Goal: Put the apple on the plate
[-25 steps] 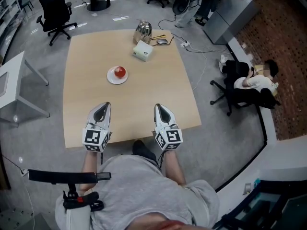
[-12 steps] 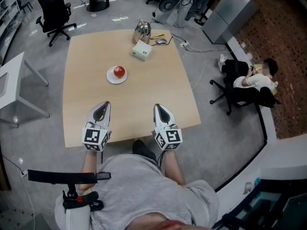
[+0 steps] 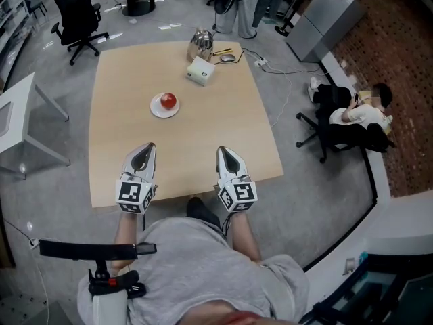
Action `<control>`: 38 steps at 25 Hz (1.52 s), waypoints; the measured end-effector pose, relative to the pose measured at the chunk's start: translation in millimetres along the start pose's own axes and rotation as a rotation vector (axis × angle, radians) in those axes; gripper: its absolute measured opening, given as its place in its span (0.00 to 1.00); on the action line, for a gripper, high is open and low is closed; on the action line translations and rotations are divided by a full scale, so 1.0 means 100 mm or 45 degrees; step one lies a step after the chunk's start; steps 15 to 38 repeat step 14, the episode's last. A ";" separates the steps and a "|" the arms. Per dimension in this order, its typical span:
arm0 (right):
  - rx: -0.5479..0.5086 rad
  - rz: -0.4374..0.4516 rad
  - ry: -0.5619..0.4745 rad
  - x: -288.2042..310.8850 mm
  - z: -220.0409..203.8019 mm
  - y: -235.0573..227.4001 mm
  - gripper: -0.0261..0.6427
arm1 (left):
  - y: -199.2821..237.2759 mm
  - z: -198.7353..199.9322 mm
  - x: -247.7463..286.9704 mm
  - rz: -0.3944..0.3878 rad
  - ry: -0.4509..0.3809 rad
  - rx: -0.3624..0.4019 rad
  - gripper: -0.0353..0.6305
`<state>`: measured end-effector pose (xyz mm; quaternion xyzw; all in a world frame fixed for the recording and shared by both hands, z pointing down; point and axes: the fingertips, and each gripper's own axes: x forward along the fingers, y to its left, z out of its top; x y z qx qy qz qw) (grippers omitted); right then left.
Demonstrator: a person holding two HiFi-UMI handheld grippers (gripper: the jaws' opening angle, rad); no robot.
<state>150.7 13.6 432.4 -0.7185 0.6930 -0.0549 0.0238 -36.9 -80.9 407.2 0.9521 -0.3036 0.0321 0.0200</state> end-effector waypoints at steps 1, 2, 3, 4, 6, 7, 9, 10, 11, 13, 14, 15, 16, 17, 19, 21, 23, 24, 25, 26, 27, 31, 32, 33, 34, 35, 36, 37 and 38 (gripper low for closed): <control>0.002 0.000 0.001 0.00 -0.01 0.00 0.05 | 0.00 0.00 0.00 0.000 -0.001 0.001 0.08; 0.003 0.000 0.003 0.01 -0.02 -0.01 0.05 | 0.00 0.00 0.01 0.000 0.000 0.002 0.08; 0.004 0.001 0.005 0.00 -0.02 -0.01 0.05 | -0.01 0.00 0.01 0.001 0.001 0.002 0.08; 0.005 0.002 0.006 -0.01 -0.02 -0.01 0.05 | -0.01 0.00 0.00 0.002 0.001 0.002 0.08; 0.005 0.005 0.006 -0.01 -0.02 -0.02 0.05 | -0.02 0.00 0.00 0.005 0.000 0.001 0.08; 0.004 0.006 0.006 -0.01 -0.02 -0.02 0.05 | -0.02 0.00 0.00 0.006 0.000 0.001 0.08; 0.006 0.010 0.006 -0.01 -0.02 -0.02 0.05 | -0.03 0.00 0.00 0.008 0.001 0.001 0.08; 0.009 0.012 0.007 -0.02 -0.02 -0.03 0.05 | -0.03 -0.01 -0.01 0.009 0.002 0.000 0.08; 0.013 0.014 0.007 -0.02 -0.02 -0.03 0.05 | -0.04 -0.01 -0.01 0.010 0.003 -0.001 0.08; 0.021 0.019 0.006 -0.02 -0.02 -0.03 0.05 | -0.05 -0.01 -0.01 0.010 0.005 -0.001 0.08; 0.025 0.022 0.005 -0.02 -0.01 -0.04 0.05 | -0.05 -0.01 0.00 0.010 0.006 0.000 0.08; 0.025 0.022 0.005 -0.02 -0.01 -0.04 0.05 | -0.05 -0.01 0.00 0.010 0.006 0.000 0.08; 0.025 0.022 0.005 -0.02 -0.01 -0.04 0.05 | -0.05 -0.01 0.00 0.010 0.006 0.000 0.08; 0.025 0.022 0.005 -0.02 -0.01 -0.04 0.05 | -0.05 -0.01 0.00 0.010 0.006 0.000 0.08; 0.025 0.022 0.005 -0.02 -0.01 -0.04 0.05 | -0.05 -0.01 0.00 0.010 0.006 0.000 0.08; 0.025 0.022 0.005 -0.02 -0.01 -0.04 0.05 | -0.05 -0.01 0.00 0.010 0.006 0.000 0.08; 0.025 0.022 0.005 -0.02 -0.01 -0.04 0.05 | -0.05 -0.01 0.00 0.010 0.006 0.000 0.08; 0.025 0.022 0.005 -0.02 -0.01 -0.04 0.05 | -0.05 -0.01 0.00 0.010 0.006 0.000 0.08; 0.025 0.022 0.005 -0.02 -0.01 -0.04 0.05 | -0.05 -0.01 0.00 0.010 0.006 0.000 0.08; 0.025 0.022 0.005 -0.02 -0.01 -0.04 0.05 | -0.05 -0.01 0.00 0.010 0.006 0.000 0.08; 0.025 0.022 0.005 -0.02 -0.01 -0.04 0.05 | -0.05 -0.01 0.00 0.010 0.006 0.000 0.08; 0.025 0.022 0.005 -0.02 -0.01 -0.04 0.05 | -0.05 -0.01 0.00 0.010 0.006 0.000 0.08; 0.025 0.022 0.005 -0.02 -0.01 -0.04 0.05 | -0.05 -0.01 0.00 0.010 0.006 0.000 0.08; 0.025 0.022 0.005 -0.02 -0.01 -0.04 0.05 | -0.05 -0.01 0.00 0.010 0.006 0.000 0.08; 0.025 0.022 0.005 -0.02 -0.01 -0.04 0.05 | -0.05 -0.01 0.00 0.010 0.006 0.000 0.08; 0.025 0.022 0.005 -0.02 -0.01 -0.04 0.05 | -0.05 -0.01 0.00 0.010 0.006 0.000 0.08; 0.025 0.022 0.005 -0.02 -0.01 -0.04 0.05 | -0.05 -0.01 0.00 0.010 0.006 0.000 0.08; 0.025 0.022 0.005 -0.02 -0.01 -0.04 0.05 | -0.05 -0.01 0.00 0.010 0.006 0.000 0.08; 0.025 0.022 0.005 -0.02 -0.01 -0.04 0.05 | -0.05 -0.01 0.00 0.010 0.006 0.000 0.08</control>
